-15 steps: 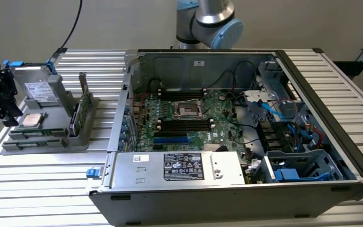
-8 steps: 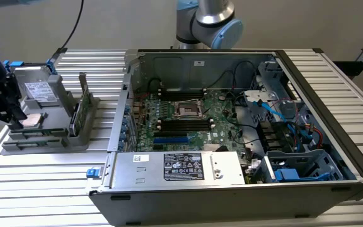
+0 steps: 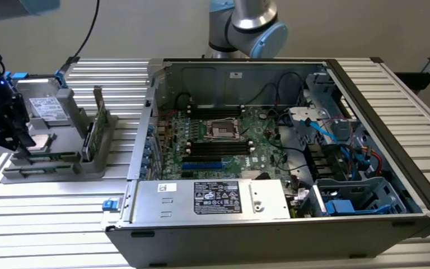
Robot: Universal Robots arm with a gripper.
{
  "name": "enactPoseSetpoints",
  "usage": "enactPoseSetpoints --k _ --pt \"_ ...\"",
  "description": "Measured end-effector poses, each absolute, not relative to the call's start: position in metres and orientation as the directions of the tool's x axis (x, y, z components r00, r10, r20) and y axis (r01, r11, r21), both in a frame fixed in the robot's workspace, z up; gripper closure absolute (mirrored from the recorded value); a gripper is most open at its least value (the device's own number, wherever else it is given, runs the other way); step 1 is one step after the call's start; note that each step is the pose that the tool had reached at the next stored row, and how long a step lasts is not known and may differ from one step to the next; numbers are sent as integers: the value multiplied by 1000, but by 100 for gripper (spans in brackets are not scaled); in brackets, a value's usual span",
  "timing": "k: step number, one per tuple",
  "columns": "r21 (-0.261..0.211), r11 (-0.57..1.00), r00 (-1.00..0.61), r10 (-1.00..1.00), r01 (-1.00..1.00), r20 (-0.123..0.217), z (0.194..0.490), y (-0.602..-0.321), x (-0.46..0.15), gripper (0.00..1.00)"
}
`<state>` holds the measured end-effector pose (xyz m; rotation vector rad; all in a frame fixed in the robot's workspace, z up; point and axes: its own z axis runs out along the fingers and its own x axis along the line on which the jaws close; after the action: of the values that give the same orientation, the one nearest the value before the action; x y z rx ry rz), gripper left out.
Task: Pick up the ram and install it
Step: 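Pick up the ram and move it above insertion slot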
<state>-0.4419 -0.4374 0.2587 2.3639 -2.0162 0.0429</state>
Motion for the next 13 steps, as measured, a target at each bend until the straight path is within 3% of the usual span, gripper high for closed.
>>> enactPoseSetpoints --k 13 --pt "8 -158 158 -986 -987 43 235 -437 -441 64"
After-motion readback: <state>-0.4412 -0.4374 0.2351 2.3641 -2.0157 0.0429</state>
